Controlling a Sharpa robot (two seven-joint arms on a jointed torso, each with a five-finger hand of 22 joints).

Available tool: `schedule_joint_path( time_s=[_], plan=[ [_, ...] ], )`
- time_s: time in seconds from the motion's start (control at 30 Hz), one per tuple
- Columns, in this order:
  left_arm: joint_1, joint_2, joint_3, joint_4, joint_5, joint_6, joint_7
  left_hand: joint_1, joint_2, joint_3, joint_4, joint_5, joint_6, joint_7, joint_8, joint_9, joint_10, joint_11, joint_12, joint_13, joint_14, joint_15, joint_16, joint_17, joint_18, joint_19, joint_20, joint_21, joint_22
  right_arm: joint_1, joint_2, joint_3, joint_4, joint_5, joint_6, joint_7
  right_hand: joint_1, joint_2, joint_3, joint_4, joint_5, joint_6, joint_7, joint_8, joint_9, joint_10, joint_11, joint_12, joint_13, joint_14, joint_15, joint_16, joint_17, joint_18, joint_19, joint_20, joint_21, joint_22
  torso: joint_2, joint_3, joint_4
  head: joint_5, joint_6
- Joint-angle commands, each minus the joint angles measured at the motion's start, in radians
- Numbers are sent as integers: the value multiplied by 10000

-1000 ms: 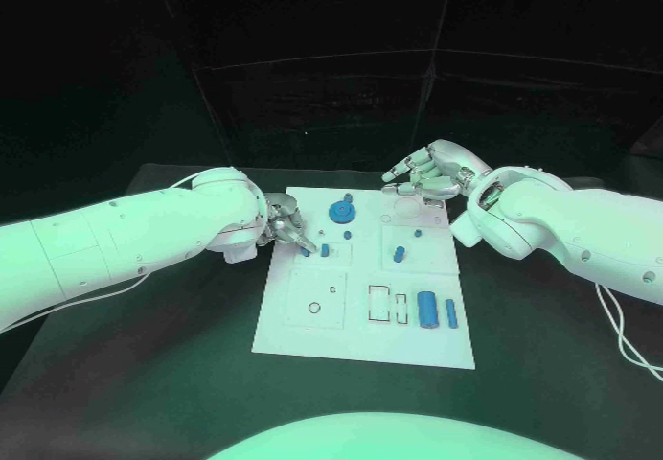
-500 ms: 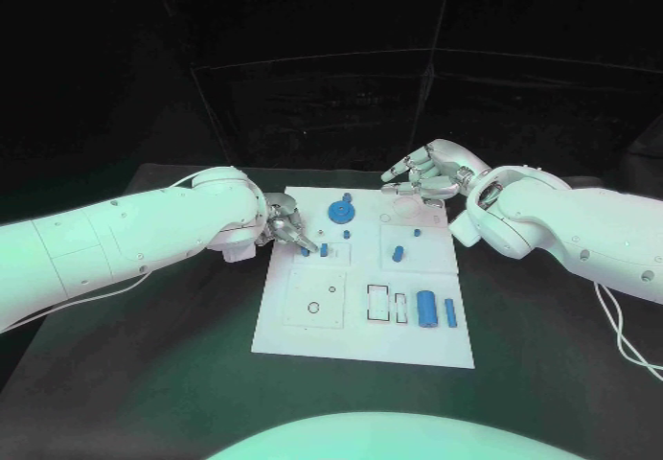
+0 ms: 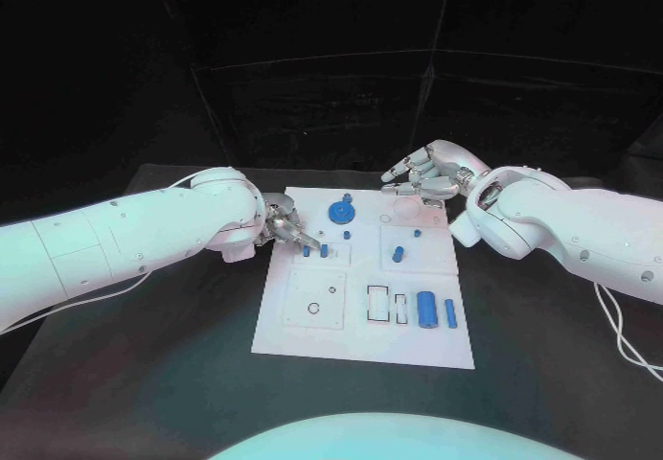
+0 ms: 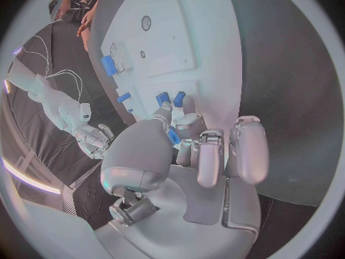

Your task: Assemble the parts on the task board

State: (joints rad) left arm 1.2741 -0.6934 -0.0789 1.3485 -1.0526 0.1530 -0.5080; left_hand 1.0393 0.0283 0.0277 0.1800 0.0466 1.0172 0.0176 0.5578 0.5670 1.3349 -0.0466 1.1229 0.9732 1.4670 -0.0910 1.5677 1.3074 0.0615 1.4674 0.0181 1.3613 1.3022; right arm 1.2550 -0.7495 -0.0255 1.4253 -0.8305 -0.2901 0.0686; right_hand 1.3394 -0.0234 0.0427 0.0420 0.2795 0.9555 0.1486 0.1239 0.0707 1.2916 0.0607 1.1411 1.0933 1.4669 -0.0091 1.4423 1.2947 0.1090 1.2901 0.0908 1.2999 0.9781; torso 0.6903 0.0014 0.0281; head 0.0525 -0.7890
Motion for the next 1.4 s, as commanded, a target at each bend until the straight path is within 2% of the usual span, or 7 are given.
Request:
schedule_joint_path(
  time_s=[0.03, 0.37, 0.5, 0.67, 0.83, 1.0, 1.4],
  plan=[
    [9, -18, 6, 15, 162, -344, 7, -167, -16, -240, 126, 2, -30, 63, 82, 26, -4, 29, -26, 11, 1038, -87, 31, 2634, -2, 51, -78, 24, 5, 18, 9, 5, 5, -11, 43, 81, -62, 27, -14, 34, 51, -32, -4, 32, -11, -47, -26, -64, -9, 460, -91, -48, -16, 54, -79, -16, -46, -9, 3, 2, 4, -14, -2],
    [7, -149, 14, 162, 344, -1135, 172, -223, -4, -564, 340, 1, -87, 61, 129, 62, -54, 22, -98, -82, 1038, -96, 31, 2634, 27, 9, -92, -79, -113, 17, 21, 5, -11, -39, 50, 82, -67, 20, -18, 35, 51, -36, -3, 32, -12, -51, -26, -67, -12, 458, -91, -55, -28, 58, -90, -16, -60, -35, 0, 3, 7, -14, 4],
    [10, -261, 19, 216, 718, -2063, 843, -23, -15, -876, 471, 3, -520, 198, 34, 59, -804, 140, -1090, -1240, 972, -25, -103, 2404, 285, -509, -50, -1099, -1321, 17, 18, 5, -14, -41, 53, 78, -67, 20, -18, 35, 51, -36, -3, 32, -12, -51, -26, -67, -12, 458, -91, -55, -28, 58, -90, -16, -60, -35, -3, 9, 8, -31, 16],
    [16, -273, 19, 198, 1339, -3078, 2523, 1335, 55, -929, 95, 57, -2008, 919, -498, -230, -3176, 798, -3174, -3158, -725, 542, -3013, -1521, 1083, -2914, 365, -5513, -5931, 16, 9, 5, -16, -42, 49, 73, -62, 16, -17, 31, 52, -38, -4, 33, -12, -57, -26, -72, -18, 459, -91, -54, -23, 57, -88, -16, -60, -32, 0, 11, 1, -53, 49],
    [18, -70, 10, 133, 1528, -4012, 4766, 3490, 288, 48, -978, 65, -2283, 1287, -1105, -988, -4431, 1198, -4586, -4294, -2297, 877, -5423, -4217, 1144, -3443, 736, -6691, -6697, 16, 21, 4, -25, -42, 46, 72, -62, 16, -17, 31, 52, -38, -4, 33, -12, -57, -26, -72, -18, 459, -91, -54, -23, 57, -88, -16, -60, -32, -1, 14, -6, -64, 79],
    [12, 195, 2, 37, 415, -4358, 6083, 4272, -418, 1000, -1721, 19, -1815, 1461, -2346, -2457, -4376, 1408, -6520, -6354, -2822, 1097, -6605, -5734, 1251, -3308, 931, -7370, -7234, 17, 41, 4, -40, -42, 47, 73, -62, 16, -17, 31, 52, -38, -4, 33, -12, -57, -26, -72, -18, 459, -91, -54, -23, 57, -88, -16, -60, -32, 6, 0, -7, -100, 119],
    [-59, 844, -252, -509, -2212, -3832, 6267, 3705, -1073, 1294, -2027, 42, -1073, 1385, -3255, -3623, -4075, 1445, -7446, -7853, -698, 1025, -3613, -2910, 1212, -2004, 921, -6965, -7171, 17, 61, 4, -48, -42, 46, 66, -58, 17, -15, 29, 55, -41, -4, 34, -12, -63, -27, -78, -25, 457, -91, -60, -33, 59, -91, -17, -65, -40, 10, -9, -7, -185, 147]
  ],
)
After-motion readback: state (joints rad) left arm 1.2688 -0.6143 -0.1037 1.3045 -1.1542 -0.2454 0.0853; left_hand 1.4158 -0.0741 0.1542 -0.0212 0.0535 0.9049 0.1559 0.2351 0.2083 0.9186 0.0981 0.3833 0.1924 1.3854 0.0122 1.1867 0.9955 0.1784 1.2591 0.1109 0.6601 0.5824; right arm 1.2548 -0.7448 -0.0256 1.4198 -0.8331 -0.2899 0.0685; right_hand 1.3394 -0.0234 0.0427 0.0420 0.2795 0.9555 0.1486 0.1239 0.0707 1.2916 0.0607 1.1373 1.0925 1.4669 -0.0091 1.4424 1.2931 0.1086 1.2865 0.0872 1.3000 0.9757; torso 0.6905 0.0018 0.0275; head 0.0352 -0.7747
